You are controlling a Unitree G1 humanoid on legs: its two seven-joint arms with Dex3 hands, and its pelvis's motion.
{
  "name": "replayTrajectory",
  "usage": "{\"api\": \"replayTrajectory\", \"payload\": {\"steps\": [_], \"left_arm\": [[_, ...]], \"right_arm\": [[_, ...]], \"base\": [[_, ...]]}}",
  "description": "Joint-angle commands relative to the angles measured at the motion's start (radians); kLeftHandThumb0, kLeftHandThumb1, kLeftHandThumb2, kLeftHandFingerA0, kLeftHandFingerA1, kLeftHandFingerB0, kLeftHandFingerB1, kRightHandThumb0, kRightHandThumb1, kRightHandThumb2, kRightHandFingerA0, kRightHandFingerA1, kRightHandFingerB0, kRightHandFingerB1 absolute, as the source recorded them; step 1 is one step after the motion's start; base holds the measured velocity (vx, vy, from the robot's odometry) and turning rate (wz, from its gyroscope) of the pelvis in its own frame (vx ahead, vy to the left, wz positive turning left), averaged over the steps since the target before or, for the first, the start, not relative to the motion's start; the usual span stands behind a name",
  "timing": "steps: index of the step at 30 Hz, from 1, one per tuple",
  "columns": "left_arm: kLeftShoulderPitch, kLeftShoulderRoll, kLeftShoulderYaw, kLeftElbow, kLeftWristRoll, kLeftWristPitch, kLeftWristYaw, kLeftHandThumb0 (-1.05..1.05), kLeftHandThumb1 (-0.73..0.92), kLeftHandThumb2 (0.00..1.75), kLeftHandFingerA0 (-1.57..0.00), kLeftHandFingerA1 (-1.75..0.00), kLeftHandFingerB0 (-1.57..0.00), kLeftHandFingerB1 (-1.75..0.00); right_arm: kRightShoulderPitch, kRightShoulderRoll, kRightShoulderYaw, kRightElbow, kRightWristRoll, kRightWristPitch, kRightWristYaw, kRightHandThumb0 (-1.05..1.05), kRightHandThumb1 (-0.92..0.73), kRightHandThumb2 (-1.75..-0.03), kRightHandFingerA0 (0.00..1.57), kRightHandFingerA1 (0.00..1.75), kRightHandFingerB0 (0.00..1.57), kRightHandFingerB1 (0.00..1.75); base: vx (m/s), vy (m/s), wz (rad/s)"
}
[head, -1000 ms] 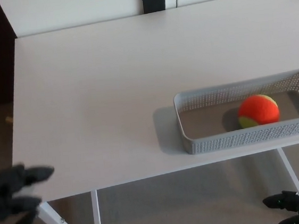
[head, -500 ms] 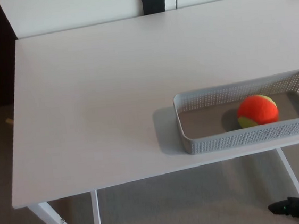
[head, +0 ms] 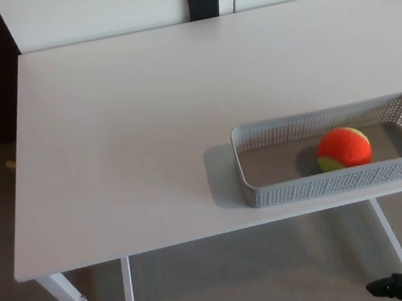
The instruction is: The robot walk towards a table in front and uses its left hand to pickup a tennis ball on the left side and put it in a container on the right hand side
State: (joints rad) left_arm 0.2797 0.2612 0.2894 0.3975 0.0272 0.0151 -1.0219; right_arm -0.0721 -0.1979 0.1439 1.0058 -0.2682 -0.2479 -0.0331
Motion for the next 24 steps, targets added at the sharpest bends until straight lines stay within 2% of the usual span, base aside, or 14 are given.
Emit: {"api": "replayTrajectory", "payload": {"steps": [1, 3, 11, 24], "left_arm": [[-0.149, -0.012, -0.001, 0.455, 0.152, -0.125, 0.684, -0.72, 0.73, 0.63, -0.23, -0.35, -0.23, -0.3], [-0.153, 0.0, -0.02, 0.492, 0.175, -0.16, 0.737, -0.72, 0.75, 0.63, -0.25, -0.36, -0.23, -0.3], [-0.118, 0.054, -0.1, 0.488, 0.242, -0.234, 0.756, -0.71, 0.75, 0.64, -0.25, -0.34, -0.22, -0.29], [-0.089, 0.067, -0.148, 0.48, 0.218, -0.301, 0.763, -0.71, 0.76, 0.63, -0.26, -0.34, -0.24, -0.3]], "right_arm": [[0.028, -0.003, -0.036, 0.033, 0.043, -0.016, 0.004, -0.27, -0.68, -0.6, 0.57, 0.56, 0.4, 0.42], [0.027, -0.004, -0.032, 0.032, 0.037, -0.009, 0.0, -0.26, -0.69, -0.6, 0.57, 0.56, 0.4, 0.41], [0.025, -0.004, -0.028, 0.022, 0.031, -0.002, -0.006, -0.28, -0.7, -0.6, 0.6, 0.59, 0.4, 0.41], [0.018, -0.012, -0.017, 0.016, 0.016, -0.001, -0.007, -0.29, -0.7, -0.6, 0.6, 0.58, 0.42, 0.41]], "base": [[0.0, 0.0, 0.0], [0.0, 0.0, 0.0], [0.0, 0.0, 0.0], [0.0, 0.0, 0.0]]}}
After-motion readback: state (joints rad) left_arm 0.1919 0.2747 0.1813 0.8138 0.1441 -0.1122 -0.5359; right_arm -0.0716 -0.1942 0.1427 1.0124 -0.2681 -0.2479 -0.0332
